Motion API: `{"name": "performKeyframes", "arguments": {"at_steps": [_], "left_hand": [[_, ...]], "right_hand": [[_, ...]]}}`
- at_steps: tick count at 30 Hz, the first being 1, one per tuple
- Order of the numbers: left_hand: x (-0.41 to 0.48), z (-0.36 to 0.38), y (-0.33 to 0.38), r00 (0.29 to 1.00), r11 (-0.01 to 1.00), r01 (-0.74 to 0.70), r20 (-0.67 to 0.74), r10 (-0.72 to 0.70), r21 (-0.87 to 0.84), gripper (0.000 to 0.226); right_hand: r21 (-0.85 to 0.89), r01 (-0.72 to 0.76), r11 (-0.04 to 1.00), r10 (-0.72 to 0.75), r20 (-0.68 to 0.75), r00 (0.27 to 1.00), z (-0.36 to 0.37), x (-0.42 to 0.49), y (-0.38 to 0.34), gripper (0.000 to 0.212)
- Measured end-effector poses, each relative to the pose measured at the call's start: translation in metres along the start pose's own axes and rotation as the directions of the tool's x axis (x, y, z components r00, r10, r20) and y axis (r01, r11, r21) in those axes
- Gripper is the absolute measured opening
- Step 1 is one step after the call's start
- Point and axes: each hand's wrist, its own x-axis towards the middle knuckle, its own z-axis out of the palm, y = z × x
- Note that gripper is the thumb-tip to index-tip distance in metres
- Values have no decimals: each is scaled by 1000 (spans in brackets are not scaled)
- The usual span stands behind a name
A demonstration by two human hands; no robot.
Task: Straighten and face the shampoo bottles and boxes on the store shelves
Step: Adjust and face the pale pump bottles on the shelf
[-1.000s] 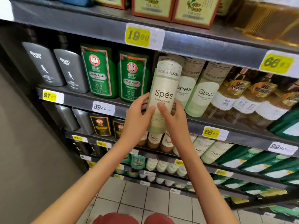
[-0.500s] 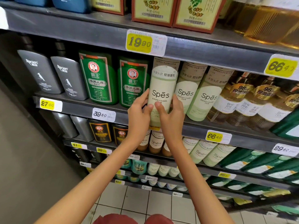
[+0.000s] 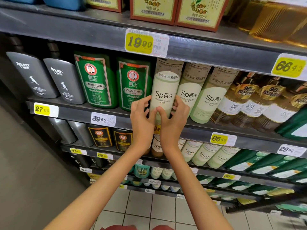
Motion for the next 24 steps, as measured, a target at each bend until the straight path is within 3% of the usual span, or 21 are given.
{"name": "performKeyframes", "arguments": {"at_steps": [4,15,24], "left_hand": [[-4,-5,-8,999,1000,15,40,-16,23,34],[3,-8,-15,987,994,66,141,-78,86,39],[9,-2,-20,978,988,105,168,-123,112,42]], "right_hand": [[0,-69,998,69,-6,998,-1,-8,13,43],[-82,-81,993,76,-55,996,4,-7,18,33],[-124,-119,985,126,50,991,-7,-2,19,29]]}}
